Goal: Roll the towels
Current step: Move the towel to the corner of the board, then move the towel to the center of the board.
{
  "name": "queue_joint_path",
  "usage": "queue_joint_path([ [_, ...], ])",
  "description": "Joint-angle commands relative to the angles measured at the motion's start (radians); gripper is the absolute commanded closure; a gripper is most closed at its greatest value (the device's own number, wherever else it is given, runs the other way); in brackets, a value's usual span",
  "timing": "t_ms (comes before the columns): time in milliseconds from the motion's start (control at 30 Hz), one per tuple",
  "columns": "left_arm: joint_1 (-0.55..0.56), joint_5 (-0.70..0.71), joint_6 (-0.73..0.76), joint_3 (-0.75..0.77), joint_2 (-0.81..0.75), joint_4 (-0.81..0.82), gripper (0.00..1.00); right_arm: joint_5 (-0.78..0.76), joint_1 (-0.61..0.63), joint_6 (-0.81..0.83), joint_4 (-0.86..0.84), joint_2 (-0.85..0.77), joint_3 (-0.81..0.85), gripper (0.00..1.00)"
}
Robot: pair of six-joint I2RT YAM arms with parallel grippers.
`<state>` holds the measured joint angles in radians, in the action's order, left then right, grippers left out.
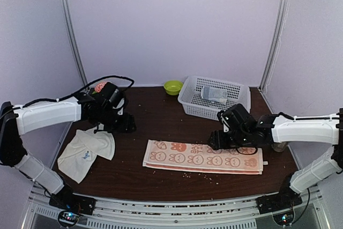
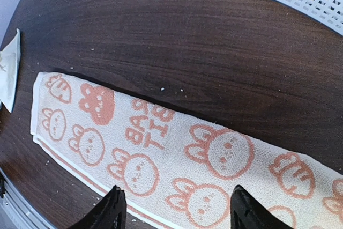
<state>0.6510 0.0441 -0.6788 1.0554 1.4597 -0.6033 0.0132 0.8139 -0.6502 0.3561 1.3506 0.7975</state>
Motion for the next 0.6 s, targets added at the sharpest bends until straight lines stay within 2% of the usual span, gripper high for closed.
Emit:
queue_joint_path([
  [0, 0.097, -0.082, 0.014, 0.048, 0.091, -0.024, 0.45, -0.059, 0.007, -0.014, 0.032, -0.085, -0.048, 0.34],
  [133, 0.123, -0.167, 0.015, 0.009, 0.153, 0.043, 0.5, -0.101, 0.007, -0.038, 0.076, -0.175, -0.109, 0.34],
  [367, 0.127, -0.252, 0.036, -0.018, 0.225, 0.141, 0.48, -0.146, 0.007, -0.074, 0.125, -0.27, -0.173, 0.33],
  [567, 0.127, -0.288, 0.041, -0.017, 0.294, 0.194, 0.62, -0.145, 0.007, -0.093, 0.123, -0.278, -0.164, 0.34],
])
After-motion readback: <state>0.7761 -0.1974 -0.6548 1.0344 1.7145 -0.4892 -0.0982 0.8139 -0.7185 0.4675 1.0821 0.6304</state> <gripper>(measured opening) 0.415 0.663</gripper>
